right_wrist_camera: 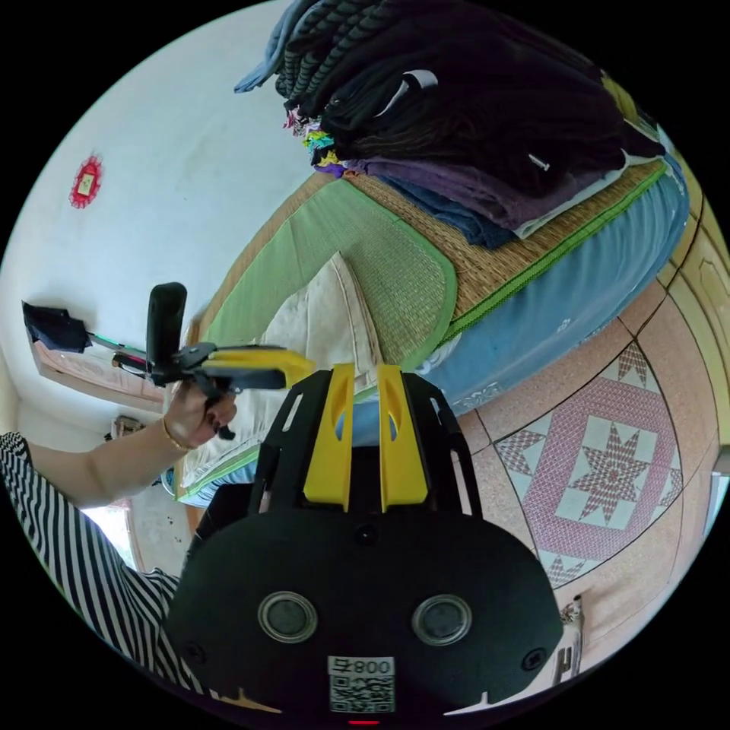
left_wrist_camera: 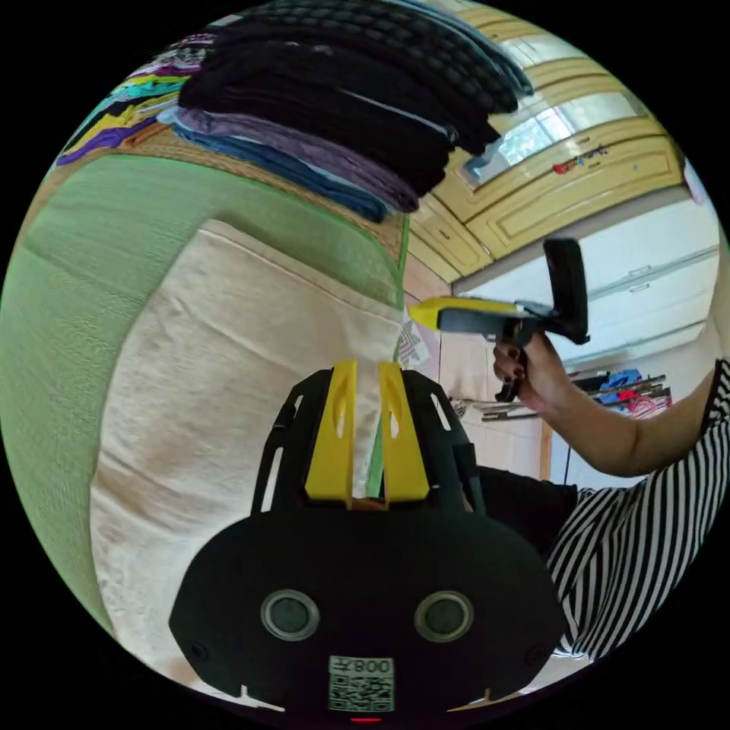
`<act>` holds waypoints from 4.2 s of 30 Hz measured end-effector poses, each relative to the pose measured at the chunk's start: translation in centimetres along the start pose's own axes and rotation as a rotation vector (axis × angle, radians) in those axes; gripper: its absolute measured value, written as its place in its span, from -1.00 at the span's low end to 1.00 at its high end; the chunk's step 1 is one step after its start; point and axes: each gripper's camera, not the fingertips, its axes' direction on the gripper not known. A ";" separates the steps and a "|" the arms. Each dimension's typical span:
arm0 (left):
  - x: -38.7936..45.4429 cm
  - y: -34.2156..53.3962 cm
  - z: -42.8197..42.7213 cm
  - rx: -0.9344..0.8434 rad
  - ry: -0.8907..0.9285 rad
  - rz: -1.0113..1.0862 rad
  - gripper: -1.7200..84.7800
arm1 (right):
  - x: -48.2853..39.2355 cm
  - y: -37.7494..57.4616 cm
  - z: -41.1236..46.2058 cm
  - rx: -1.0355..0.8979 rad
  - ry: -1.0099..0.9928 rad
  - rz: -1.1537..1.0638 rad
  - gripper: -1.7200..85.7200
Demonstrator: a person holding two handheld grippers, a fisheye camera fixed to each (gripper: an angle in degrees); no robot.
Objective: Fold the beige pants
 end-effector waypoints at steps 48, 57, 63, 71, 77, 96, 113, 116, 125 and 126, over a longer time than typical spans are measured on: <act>-0.2 62.3 -48.3 0.408 -0.253 -0.949 -0.95 | -54.4 -4.9 52.5 -0.469 -0.344 -0.782 -0.87; 3.9 74.2 -57.8 0.584 -0.234 -0.978 -0.90 | -68.8 -3.1 69.6 -0.601 -0.243 -0.936 -0.83; 6.5 88.2 -66.0 0.792 -0.377 -1.247 -0.79 | -71.3 -1.7 75.4 -0.622 -0.191 -0.905 -0.84; 5.1 97.3 -69.5 0.836 -0.203 -1.351 -0.77 | -73.8 -0.7 79.8 -0.622 -0.183 -0.859 -0.84; 6.8 99.5 -72.4 0.835 -0.206 -1.328 -0.89 | -75.9 -0.2 82.7 -0.641 -0.139 -0.866 -0.90; 13.0 99.6 -77.2 0.868 -0.385 -1.290 -0.96 | -77.7 -1.1 81.8 -0.517 -0.221 -0.772 -0.96; 9.3 79.7 -70.6 0.543 -0.327 -0.887 -0.96 | -77.0 2.3 76.6 -0.479 -0.016 -0.845 -0.96; 8.1 77.3 -68.2 0.425 -0.324 -0.894 -0.96 | -75.6 2.1 75.2 -0.503 0.025 -0.819 -0.96; 11.9 73.0 -64.2 0.417 -0.278 -0.794 -0.96 | -72.6 4.3 65.4 -0.558 -0.076 -0.778 -0.96; 12.8 72.8 -63.1 0.412 -0.277 -0.789 -0.96 | -72.1 5.8 64.2 -0.589 -0.083 -0.785 -0.96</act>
